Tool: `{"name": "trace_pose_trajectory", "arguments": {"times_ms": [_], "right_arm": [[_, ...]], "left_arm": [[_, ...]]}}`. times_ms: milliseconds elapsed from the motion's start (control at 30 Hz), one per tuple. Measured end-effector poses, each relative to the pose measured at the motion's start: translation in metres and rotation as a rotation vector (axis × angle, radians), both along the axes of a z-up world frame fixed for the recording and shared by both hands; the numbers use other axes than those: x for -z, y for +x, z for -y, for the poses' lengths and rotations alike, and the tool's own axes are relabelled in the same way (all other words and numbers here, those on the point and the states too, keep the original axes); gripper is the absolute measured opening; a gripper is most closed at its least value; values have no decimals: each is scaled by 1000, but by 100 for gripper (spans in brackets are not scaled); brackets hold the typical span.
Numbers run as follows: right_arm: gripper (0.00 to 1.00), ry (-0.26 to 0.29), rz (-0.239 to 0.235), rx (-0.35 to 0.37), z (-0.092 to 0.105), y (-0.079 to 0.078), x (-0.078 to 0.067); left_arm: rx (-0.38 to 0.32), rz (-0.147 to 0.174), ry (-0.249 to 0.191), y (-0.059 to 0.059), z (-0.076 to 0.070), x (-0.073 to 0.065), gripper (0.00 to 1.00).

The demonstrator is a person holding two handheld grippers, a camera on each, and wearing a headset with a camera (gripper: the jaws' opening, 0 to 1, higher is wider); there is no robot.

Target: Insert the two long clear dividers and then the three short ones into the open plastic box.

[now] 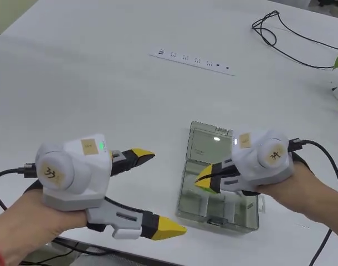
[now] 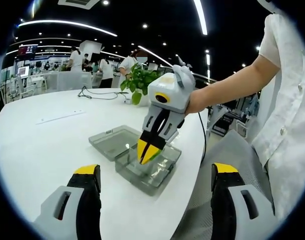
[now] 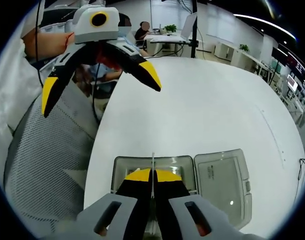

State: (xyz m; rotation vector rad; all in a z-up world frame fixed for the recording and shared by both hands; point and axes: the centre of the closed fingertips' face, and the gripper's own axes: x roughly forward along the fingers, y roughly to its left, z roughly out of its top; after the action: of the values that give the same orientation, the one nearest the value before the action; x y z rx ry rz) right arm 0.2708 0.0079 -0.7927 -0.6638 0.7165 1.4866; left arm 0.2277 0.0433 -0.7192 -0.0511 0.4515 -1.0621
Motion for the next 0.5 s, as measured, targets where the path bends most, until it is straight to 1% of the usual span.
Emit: {"name": "trace_pose_trajectory", "arguments": {"times_ms": [300, 500], "right_arm": [[2, -31, -18, -4, -3, 0, 10], [2, -68, -19, -16, -3, -1, 14]], "left_arm": [[12, -1, 3, -1, 2, 1, 93], [13, -1, 4, 0, 2, 1, 93]]}}
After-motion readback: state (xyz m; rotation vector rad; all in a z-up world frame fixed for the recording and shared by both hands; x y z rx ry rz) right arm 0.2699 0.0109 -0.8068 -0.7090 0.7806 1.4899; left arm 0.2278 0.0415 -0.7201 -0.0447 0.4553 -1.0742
